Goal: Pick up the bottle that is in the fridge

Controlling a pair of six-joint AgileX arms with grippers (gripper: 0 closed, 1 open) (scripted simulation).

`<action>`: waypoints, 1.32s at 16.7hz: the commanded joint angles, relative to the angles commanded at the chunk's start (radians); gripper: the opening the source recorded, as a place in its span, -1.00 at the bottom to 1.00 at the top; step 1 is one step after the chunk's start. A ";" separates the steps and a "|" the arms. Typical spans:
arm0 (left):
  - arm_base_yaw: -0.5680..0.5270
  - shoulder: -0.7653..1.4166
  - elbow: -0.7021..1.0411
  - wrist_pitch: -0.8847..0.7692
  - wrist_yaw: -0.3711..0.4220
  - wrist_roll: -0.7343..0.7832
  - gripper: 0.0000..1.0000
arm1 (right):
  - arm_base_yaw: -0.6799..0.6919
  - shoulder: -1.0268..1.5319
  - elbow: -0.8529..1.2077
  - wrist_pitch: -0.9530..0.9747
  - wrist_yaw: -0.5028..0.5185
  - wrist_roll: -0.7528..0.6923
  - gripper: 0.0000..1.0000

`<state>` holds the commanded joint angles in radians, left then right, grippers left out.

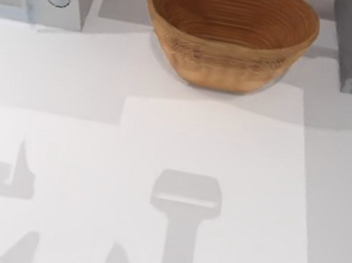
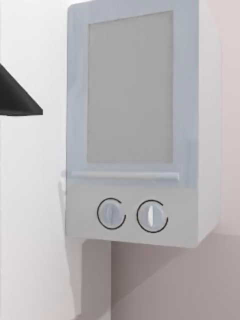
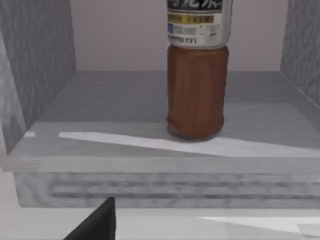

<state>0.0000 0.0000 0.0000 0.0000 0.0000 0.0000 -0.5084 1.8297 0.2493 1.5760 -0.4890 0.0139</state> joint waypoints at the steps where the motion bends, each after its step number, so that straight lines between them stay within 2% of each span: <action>1: 0.000 0.000 0.000 0.000 0.000 0.000 1.00 | 0.012 0.020 0.043 -0.025 0.014 -0.002 1.00; 11: 0.000 0.000 0.000 0.000 0.000 0.000 1.00 | 0.200 0.261 0.700 -0.424 0.214 -0.006 1.00; 22: 0.000 0.000 0.000 0.000 0.000 0.000 1.00 | 0.237 0.330 0.848 -0.520 0.252 -0.007 1.00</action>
<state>0.0000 0.0000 0.0000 0.0000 0.0000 0.0000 -0.2716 2.1599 1.0971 1.0559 -0.2372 0.0068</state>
